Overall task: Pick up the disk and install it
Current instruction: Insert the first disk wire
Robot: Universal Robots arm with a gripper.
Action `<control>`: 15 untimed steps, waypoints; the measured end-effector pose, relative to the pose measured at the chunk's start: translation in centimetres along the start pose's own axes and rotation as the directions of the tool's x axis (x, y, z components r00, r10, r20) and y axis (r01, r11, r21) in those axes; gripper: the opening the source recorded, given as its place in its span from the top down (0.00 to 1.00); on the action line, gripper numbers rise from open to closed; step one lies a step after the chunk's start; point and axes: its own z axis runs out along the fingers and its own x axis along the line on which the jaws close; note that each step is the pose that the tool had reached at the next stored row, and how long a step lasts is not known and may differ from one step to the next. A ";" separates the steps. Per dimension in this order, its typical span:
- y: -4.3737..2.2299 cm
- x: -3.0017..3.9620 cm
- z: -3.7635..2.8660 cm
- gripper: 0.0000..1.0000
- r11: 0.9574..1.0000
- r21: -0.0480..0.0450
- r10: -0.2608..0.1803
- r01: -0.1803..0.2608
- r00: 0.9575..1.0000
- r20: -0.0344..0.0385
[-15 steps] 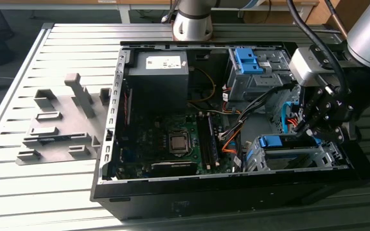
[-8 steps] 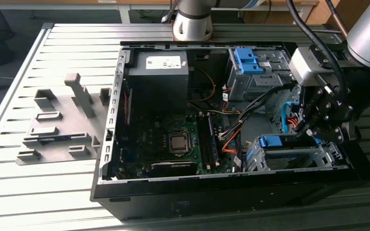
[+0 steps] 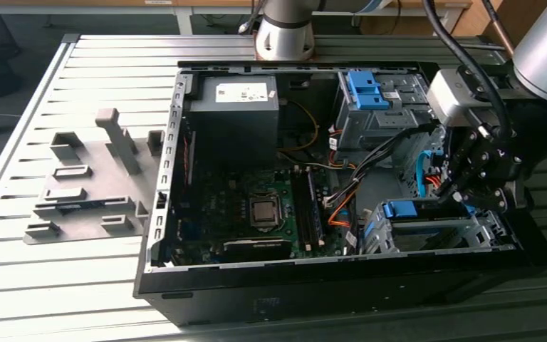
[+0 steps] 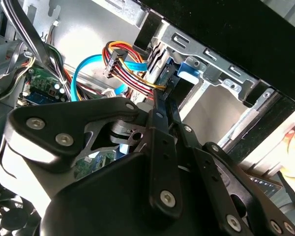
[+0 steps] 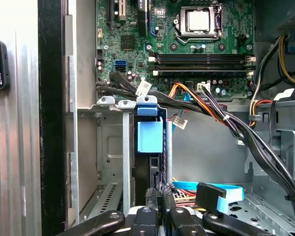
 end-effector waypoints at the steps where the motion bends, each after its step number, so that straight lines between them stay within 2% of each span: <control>1: 0.00 0.00 0.02 0.84 1.000 0.000 0.000 0.000 1.000 0.000; 15: -0.01 0.01 0.47 0.84 1.000 -0.006 0.002 -0.002 1.000 0.000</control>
